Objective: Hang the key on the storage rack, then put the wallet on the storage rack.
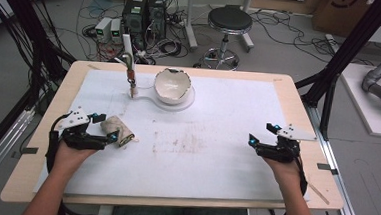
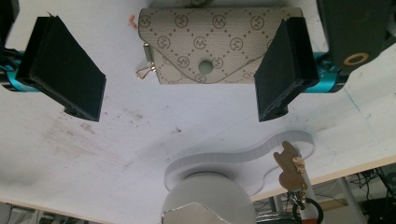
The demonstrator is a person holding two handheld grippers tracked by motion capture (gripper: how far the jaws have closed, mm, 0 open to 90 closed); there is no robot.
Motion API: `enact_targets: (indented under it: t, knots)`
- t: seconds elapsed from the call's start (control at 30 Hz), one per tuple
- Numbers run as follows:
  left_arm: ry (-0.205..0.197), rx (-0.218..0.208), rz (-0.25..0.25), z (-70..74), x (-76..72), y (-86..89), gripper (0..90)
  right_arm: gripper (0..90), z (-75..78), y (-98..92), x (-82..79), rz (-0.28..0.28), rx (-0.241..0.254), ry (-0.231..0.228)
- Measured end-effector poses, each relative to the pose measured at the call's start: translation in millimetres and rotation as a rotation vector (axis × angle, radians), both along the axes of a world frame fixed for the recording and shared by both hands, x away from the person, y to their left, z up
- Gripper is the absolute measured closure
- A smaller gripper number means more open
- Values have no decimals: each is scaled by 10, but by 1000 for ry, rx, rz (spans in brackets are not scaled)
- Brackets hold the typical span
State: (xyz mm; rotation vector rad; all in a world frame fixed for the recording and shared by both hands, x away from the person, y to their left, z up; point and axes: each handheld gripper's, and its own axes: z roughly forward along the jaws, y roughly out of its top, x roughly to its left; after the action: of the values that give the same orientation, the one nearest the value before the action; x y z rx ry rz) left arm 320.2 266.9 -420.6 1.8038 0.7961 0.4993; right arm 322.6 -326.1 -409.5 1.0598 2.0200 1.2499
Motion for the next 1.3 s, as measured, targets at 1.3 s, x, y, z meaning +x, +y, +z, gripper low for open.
enact_targets:
  t: [1.3]
  knots:
    - [1, 29, 126, -1, -577, 576, 164, 199, 225, 1274, 309, 241, -25, 28]
